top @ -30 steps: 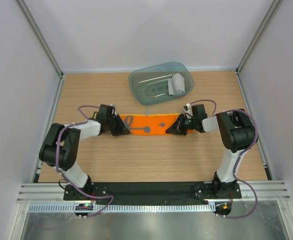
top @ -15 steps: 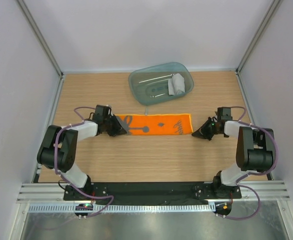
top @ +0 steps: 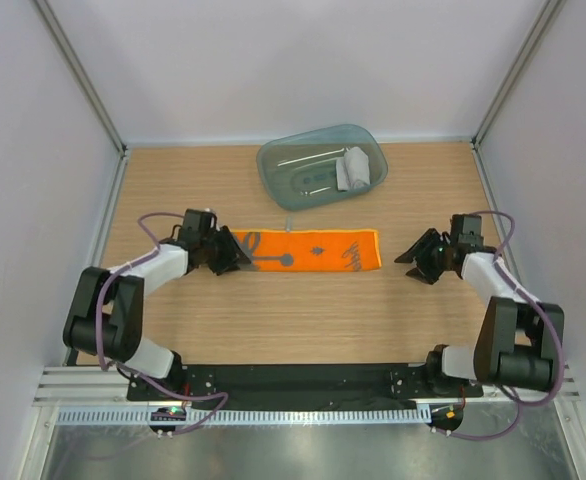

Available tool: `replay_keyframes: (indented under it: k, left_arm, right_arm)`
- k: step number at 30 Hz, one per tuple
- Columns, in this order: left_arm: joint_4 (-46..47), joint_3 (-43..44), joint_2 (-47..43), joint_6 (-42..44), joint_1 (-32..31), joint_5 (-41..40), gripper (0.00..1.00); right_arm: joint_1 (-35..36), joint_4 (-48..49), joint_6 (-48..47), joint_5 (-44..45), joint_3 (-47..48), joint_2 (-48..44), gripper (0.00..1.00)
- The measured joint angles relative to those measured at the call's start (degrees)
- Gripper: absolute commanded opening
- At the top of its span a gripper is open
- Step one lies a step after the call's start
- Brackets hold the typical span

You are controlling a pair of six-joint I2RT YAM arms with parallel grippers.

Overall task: Roll the towels
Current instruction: Fold the towel

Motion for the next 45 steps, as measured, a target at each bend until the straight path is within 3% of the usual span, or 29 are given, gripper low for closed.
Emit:
replay_keyframes:
  k: [4, 8, 15, 24, 28, 39, 45]
  left_arm:
    - [-5.2, 1.2, -5.7, 0.3, 0.0, -1.8, 0.55]
    - [-12.9, 6.8, -11.6, 1.2, 0.0, -6.0, 0.57]
    - [-25.6, 14.8, -20.1, 5.6, 0.2, -13.5, 0.61]
    - [-36.1, 14.7, -29.0, 11.1, 0.9, -21.2, 0.66]
    - [-37.6, 13.7, -29.9, 12.1, 1.2, -22.4, 0.67]
    - [-38.3, 13.2, -29.7, 13.1, 1.3, -22.4, 0.67]
    - [-38.4, 13.1, -29.5, 13.2, 1.3, -22.3, 0.67]
  right_arm:
    - [2.3, -0.2, 0.5, -0.2, -2.4, -9.0, 0.63]
    - [6.8, 0.7, 2.5, -0.3, -5.8, -11.8, 0.63]
    - [9.6, 5.9, 6.6, -0.3, -8.5, -5.0, 0.63]
    - [9.6, 16.1, 10.5, -2.5, -6.5, 3.6, 0.57]
    - [9.7, 18.5, 11.1, -2.4, -5.3, 6.2, 0.51]
    - [9.8, 21.4, 10.9, -1.1, -4.6, 10.0, 0.05]
    - [8.7, 10.9, 6.0, 3.8, -1.9, 6.2, 0.01]
